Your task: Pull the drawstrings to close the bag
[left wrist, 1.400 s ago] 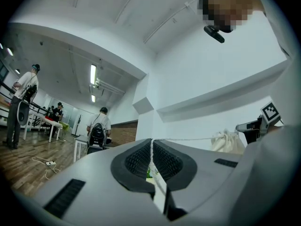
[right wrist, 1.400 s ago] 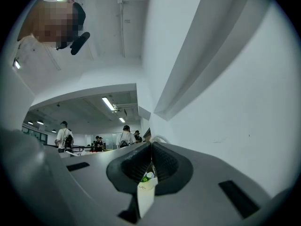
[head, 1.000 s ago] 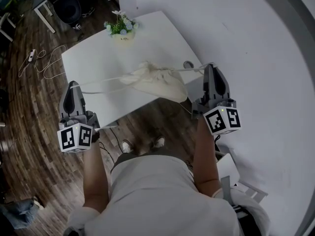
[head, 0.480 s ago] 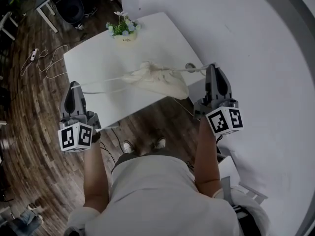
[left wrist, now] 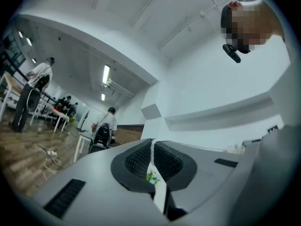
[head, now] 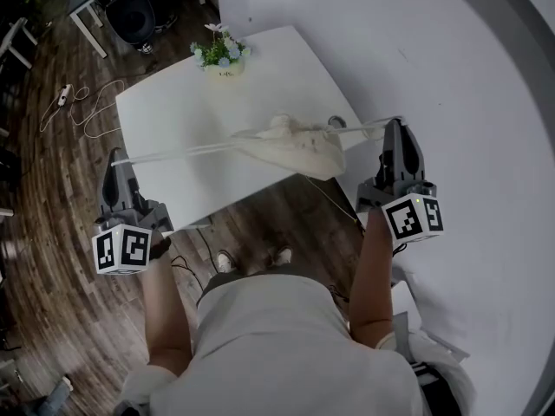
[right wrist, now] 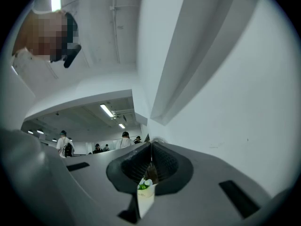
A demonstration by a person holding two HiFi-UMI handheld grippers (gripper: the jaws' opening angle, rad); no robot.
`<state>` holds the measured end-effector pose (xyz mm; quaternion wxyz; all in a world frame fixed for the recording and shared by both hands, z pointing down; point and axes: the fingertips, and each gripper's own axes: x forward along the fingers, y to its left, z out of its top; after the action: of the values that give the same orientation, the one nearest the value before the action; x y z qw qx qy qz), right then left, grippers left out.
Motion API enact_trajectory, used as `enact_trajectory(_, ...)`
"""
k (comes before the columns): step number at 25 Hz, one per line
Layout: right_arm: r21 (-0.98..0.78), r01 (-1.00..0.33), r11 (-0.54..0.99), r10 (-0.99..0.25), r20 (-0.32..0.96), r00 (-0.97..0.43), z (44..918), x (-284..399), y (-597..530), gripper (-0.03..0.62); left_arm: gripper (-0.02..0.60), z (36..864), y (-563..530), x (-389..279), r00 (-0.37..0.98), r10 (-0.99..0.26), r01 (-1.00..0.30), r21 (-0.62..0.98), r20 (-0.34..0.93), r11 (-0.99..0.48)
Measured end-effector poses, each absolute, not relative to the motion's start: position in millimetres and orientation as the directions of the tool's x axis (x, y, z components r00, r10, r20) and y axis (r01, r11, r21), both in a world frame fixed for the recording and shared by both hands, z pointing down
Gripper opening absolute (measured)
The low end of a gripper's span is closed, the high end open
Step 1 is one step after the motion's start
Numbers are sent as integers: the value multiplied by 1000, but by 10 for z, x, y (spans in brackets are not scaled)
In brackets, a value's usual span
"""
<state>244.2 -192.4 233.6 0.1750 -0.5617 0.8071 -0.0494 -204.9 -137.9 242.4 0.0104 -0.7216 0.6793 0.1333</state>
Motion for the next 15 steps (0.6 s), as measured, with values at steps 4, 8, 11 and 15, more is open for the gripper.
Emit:
enact_trajectory(4, -228, -902, 367, -915, -261, -307, 2124, 2528, -1913, 38, 14, 2369, -1343, -2009, 43, -977, -993, 96, -210, -65)
enact_trajectory(8, -168, -916, 364, -914, -254, -317, 2112, 2566, -1913, 38, 14, 2381, -1263, -2000, 15, -975, -995, 90, -220, -36)
enact_trajectory(11, -139, -925, 354, -919, -237, -316, 2174, 2580, -1917, 38, 14, 2368, -1241, -1999, 3, -973, -994, 104, -231, -28)
enact_trajectory(15, -128, -923, 362, -918, -223, -329, 2217, 2583, -1935, 38, 14, 2377, -1219, -2009, -11, -974, -992, 125, -228, -18)
